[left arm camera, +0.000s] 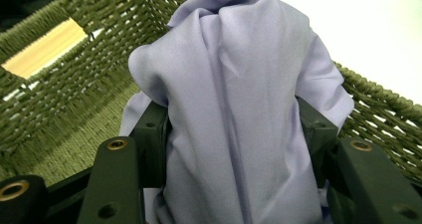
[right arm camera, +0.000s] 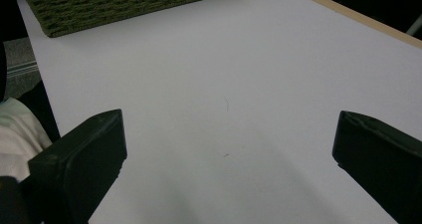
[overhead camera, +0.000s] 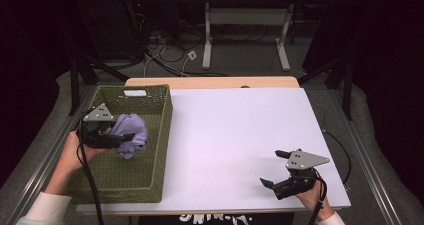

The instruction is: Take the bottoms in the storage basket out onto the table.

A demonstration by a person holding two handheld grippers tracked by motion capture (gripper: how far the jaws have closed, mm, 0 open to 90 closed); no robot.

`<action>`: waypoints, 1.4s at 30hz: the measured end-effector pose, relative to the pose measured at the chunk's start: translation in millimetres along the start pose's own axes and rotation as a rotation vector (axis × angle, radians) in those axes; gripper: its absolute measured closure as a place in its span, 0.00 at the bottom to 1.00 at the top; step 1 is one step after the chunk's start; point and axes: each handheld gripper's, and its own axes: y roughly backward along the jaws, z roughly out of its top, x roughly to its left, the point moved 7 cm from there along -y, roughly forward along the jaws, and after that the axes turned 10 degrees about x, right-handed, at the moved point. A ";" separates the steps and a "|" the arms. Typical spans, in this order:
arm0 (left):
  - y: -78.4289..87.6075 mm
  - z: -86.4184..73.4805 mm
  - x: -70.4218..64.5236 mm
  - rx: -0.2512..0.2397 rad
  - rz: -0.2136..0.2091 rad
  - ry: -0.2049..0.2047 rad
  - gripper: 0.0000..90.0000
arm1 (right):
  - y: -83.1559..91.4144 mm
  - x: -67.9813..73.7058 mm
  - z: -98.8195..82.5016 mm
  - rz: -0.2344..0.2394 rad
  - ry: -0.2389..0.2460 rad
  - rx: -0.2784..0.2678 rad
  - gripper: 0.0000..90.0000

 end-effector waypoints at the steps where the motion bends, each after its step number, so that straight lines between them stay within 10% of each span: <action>1: 0.8 0.7 0.0 -0.007 -0.003 0.000 0.50 | 0.0 -0.1 0.0 0.000 0.000 0.000 0.00; 42: 17.9 42.8 -14.5 -0.138 -0.011 -0.065 0.50 | -2.3 0.4 -1.9 0.008 -0.001 0.000 0.00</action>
